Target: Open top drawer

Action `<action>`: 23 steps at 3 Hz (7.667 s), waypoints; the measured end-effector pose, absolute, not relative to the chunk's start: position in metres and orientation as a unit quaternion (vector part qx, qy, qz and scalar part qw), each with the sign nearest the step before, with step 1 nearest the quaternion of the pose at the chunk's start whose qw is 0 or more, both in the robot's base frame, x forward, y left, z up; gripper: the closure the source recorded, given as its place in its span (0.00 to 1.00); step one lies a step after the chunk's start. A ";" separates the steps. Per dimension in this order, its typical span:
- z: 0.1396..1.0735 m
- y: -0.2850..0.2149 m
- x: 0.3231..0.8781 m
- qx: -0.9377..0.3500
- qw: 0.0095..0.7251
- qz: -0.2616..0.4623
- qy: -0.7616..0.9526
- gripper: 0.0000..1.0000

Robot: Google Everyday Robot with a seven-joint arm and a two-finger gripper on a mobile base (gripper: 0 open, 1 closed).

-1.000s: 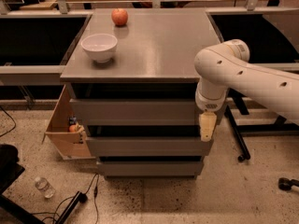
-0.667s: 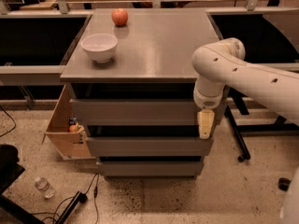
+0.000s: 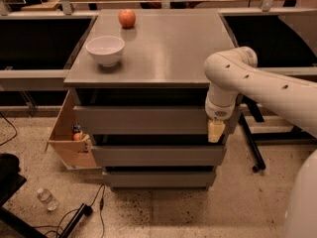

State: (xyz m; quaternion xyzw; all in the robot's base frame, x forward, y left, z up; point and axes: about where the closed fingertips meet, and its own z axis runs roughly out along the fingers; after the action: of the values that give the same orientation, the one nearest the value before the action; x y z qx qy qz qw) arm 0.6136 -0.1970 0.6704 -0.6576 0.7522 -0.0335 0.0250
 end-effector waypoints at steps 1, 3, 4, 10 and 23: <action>0.675 -0.201 0.610 -0.653 0.022 -0.032 0.757 0.65; 0.687 -0.202 0.610 -0.653 0.022 -0.033 0.757 1.00; 0.687 -0.202 0.610 -0.653 0.022 -0.032 0.757 0.81; 0.670 -0.201 0.578 -0.652 -0.002 -0.002 0.758 0.00; 0.709 -0.250 0.401 -0.607 -0.095 0.050 0.788 0.73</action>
Offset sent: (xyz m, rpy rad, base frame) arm -0.1314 -0.1208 0.0746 -0.1939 0.0439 -0.3609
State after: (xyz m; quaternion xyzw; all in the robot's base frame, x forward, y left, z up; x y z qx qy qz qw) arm 0.4011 -0.2502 0.7086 -0.6066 0.7878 0.0497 -0.0947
